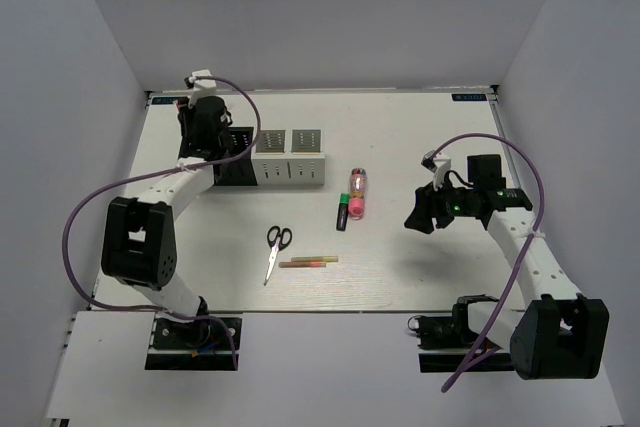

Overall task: Sort the stationery into containers
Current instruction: Place the pen in the storage box.

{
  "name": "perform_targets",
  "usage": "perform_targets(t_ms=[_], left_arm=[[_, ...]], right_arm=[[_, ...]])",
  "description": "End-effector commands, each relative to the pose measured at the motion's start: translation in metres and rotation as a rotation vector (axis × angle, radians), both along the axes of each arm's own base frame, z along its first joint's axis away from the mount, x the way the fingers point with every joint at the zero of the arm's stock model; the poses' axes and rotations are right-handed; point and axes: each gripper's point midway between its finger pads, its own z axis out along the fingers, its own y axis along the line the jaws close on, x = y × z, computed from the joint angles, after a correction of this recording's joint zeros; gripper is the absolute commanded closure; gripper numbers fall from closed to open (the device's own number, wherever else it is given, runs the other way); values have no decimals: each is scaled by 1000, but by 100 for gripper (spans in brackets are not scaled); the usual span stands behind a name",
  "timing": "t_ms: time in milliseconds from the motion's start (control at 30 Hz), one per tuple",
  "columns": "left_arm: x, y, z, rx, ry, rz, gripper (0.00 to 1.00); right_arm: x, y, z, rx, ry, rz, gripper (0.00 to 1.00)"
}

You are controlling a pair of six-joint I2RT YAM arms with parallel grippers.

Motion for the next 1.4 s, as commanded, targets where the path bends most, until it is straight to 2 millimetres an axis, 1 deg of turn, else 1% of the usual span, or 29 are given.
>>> perform_targets(t_ms=[0,33,100,200,233,267,367,533,633,733,767,800,833,867,900,967,1000,1033,1100,1167,1200,1233,1267,1300,1333,1367], left_arm=[[6,17,17,-45,-75,54,100],[6,19,5,-48,-46,58,100],[6,21,-5,-71,-39,61,100],[7,21,-23,-79,-13,63,100],[7,20,-25,-83,-13,62,100],[9,21,-31,-85,-6,66,100],[12,19,-38,-92,3,64,100],[18,16,-44,-97,8,59,100],[18,15,-51,-96,24,54,100],[17,11,-54,-95,26,47,100],[16,10,-58,-118,17,52,97],[15,9,-57,-120,14,49,92],[15,8,-58,-121,15,46,84],[12,8,-60,-123,19,47,63],[11,6,-62,-126,23,41,52],[9,2,-61,-137,24,20,34],[9,0,-63,-141,32,14,32],[8,0,-59,-149,27,14,30],[7,1,-59,-151,30,15,29],[6,-1,-51,-157,25,8,29],[4,-1,-49,-173,18,10,40],[-1,-1,-45,-177,32,9,54],[-2,-9,-28,-189,8,-21,73],[-12,-13,-19,-212,19,-36,100],[-14,-22,-16,-241,36,-89,100],[-23,-37,-4,-297,65,-157,100]], right_arm=[[2,1,1,4,-15,15,38],[3,0,1,3,-16,14,38],[4,0,0,0,-10,14,35],[3,0,-3,-4,-2,15,35],[3,0,-2,-4,-4,16,35],[3,0,-3,-5,0,14,34],[4,-1,-4,-9,1,10,34],[4,-1,-3,-13,-7,10,34],[5,-2,-4,-15,-4,9,34],[5,-2,-5,-15,1,10,31],[4,-2,-5,-15,2,10,31],[4,-2,-5,-14,0,11,28],[5,-2,-5,-18,-2,10,27],[4,-2,-5,-17,1,9,25],[5,-3,-4,-17,-7,8,22],[4,-3,-3,-22,-12,6,21],[4,-3,-4,-23,-6,8,21],[3,-3,-4,-22,-6,10,21],[4,-3,-2,-24,-11,11,21],[2,-1,1,-15,-8,27,30],[2,0,2,-17,-4,30,63],[2,1,3,-16,-1,34,96],[2,4,6,-1,9,40,100],[4,8,13,8,-3,58,100],[2,12,12,15,20,83,100],[12,17,23,28,18,87,100]])
